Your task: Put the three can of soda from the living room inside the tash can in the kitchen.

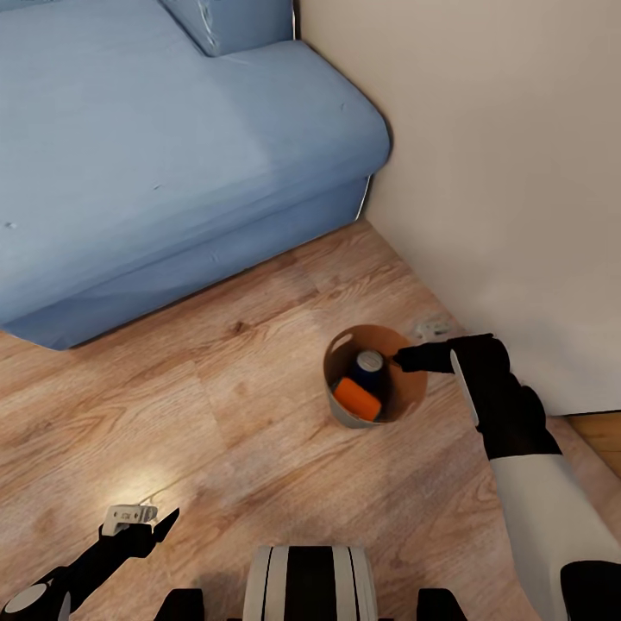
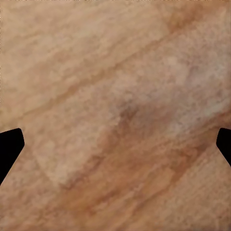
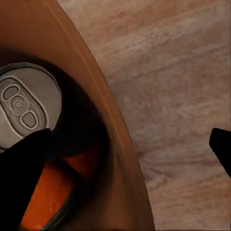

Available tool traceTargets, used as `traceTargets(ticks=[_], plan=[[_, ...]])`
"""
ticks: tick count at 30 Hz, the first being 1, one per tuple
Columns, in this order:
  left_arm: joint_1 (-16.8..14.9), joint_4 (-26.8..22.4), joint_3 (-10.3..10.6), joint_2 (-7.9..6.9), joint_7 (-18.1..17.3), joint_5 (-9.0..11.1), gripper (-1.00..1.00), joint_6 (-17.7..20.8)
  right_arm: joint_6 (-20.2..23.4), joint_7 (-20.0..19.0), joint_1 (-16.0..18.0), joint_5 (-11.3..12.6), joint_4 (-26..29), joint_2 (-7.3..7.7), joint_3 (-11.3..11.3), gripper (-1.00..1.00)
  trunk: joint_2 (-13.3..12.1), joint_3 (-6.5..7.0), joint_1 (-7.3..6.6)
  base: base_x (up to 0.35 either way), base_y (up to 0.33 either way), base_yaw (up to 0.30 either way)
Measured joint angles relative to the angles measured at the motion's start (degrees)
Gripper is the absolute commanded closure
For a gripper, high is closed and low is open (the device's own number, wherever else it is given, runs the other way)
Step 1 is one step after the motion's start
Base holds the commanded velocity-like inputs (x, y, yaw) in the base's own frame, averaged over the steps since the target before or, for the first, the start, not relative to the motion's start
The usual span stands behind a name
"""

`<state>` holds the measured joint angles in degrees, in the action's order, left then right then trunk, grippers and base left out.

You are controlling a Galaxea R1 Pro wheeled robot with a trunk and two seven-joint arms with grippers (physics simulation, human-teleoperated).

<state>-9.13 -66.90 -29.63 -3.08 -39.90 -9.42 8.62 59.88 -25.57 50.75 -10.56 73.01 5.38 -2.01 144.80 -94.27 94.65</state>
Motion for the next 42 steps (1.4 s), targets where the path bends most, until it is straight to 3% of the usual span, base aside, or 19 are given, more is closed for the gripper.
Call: traceTargets(ticks=[25, 42], plan=[[-0.01, 0.01, -0.01, 0.00, 0.00, -0.01, -1.00, 0.00, 0.12, -0.01, -0.39, 0.76, 0.74, -0.01, -0.01, -1.00, -0.01, -0.01, 0.01, 0.000, 0.000, 0.000], [-0.01, 0.01, 0.01, 0.00, 0.09, -0.06, -1.00, -0.61, 0.12, -0.01, -1.79, 0.81, 0.99, -0.04, -0.09, -1.00, -0.23, 3.75, -0.43, 0.000, 0.000, 0.000]])
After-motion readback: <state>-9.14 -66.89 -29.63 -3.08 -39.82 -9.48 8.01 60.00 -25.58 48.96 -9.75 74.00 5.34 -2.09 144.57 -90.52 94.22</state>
